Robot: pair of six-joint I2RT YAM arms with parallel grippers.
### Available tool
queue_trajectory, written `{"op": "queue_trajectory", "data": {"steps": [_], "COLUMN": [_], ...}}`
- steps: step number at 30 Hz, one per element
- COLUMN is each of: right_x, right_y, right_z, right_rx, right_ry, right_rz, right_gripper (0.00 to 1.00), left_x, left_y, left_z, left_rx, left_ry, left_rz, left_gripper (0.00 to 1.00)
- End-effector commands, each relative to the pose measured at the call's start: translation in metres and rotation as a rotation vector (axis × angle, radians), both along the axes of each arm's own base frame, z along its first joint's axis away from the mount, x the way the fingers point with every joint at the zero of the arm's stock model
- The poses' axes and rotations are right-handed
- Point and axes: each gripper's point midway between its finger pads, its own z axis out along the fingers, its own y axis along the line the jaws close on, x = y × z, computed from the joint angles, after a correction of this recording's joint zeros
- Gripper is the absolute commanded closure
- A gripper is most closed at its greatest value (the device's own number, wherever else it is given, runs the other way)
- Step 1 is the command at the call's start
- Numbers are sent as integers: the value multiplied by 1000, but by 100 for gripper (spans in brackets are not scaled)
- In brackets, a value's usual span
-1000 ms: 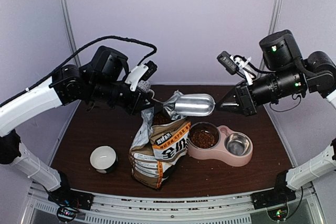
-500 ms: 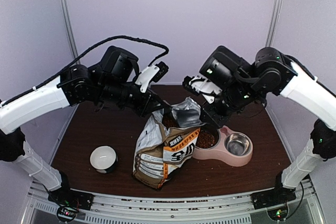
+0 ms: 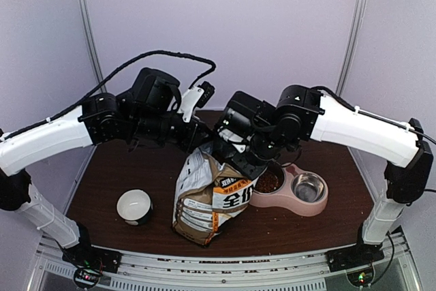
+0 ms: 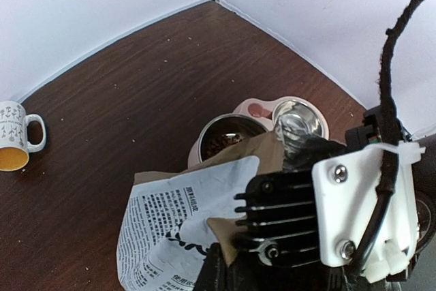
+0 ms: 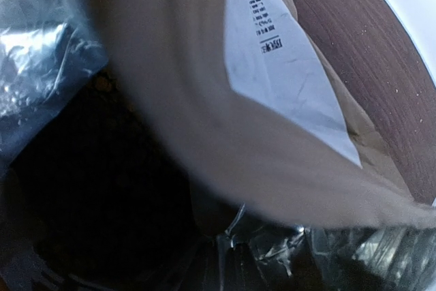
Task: Serve the pet food
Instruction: Insert the spatula into the pet food bag.
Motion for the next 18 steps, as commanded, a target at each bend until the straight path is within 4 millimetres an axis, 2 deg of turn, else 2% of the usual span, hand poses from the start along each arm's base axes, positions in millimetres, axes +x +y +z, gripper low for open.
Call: {"op": "queue_trajectory", "data": {"steps": [1,6,18], "right_x": [-17,-39,-80], "right_y": [5,31,48], "right_z": [-67,-53,-20], "right_rx": [-128,23,221], "right_ry": [175,281,447], "right_rz": [66,145,263], "right_gripper": [100,100,100], "left_x": [11,15,19], "left_y": [-11,-8,1], "left_z": [52,48,51], "left_rx": [-228,-230,-234], "left_ry": [-86,-76,-88], "left_rz": [36,47,72], "left_gripper": [100,100,100]}}
